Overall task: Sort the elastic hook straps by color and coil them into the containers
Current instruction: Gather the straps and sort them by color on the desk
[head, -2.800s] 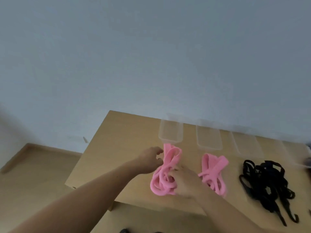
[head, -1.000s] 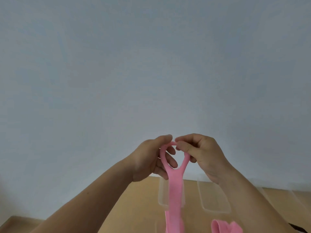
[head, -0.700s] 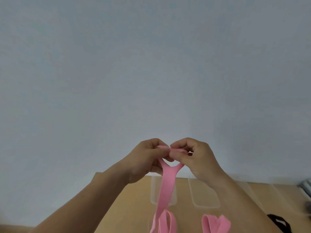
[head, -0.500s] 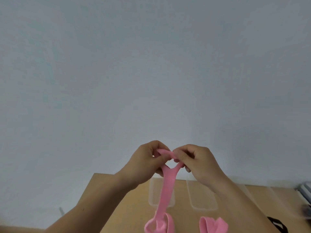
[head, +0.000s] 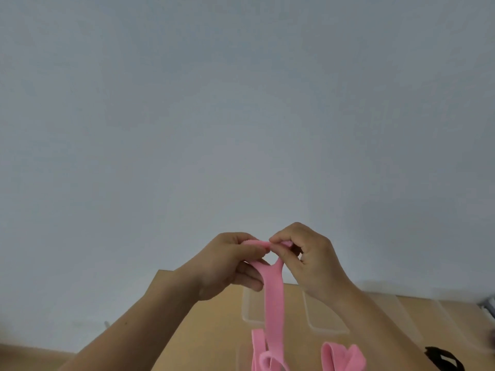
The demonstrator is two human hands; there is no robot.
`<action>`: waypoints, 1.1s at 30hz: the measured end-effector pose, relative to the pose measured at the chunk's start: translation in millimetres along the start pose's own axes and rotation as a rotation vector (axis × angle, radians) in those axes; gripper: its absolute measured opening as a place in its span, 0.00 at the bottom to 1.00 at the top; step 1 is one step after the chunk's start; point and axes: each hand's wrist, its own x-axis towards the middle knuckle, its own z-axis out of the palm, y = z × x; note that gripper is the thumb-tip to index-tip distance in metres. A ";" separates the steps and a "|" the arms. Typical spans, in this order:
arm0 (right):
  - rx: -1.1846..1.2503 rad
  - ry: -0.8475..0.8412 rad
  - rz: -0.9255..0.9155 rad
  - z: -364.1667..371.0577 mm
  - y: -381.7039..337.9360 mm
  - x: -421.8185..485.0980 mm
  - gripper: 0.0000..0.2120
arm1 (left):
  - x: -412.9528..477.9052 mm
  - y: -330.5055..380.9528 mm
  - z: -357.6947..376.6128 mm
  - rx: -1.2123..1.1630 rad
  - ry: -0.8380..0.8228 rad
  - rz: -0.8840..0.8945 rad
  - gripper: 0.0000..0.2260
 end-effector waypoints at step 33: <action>0.322 -0.070 0.310 2.7 -9.8 -8.6 0.12 | -3.0 -10.1 -4.8 0.197 0.016 0.209 0.13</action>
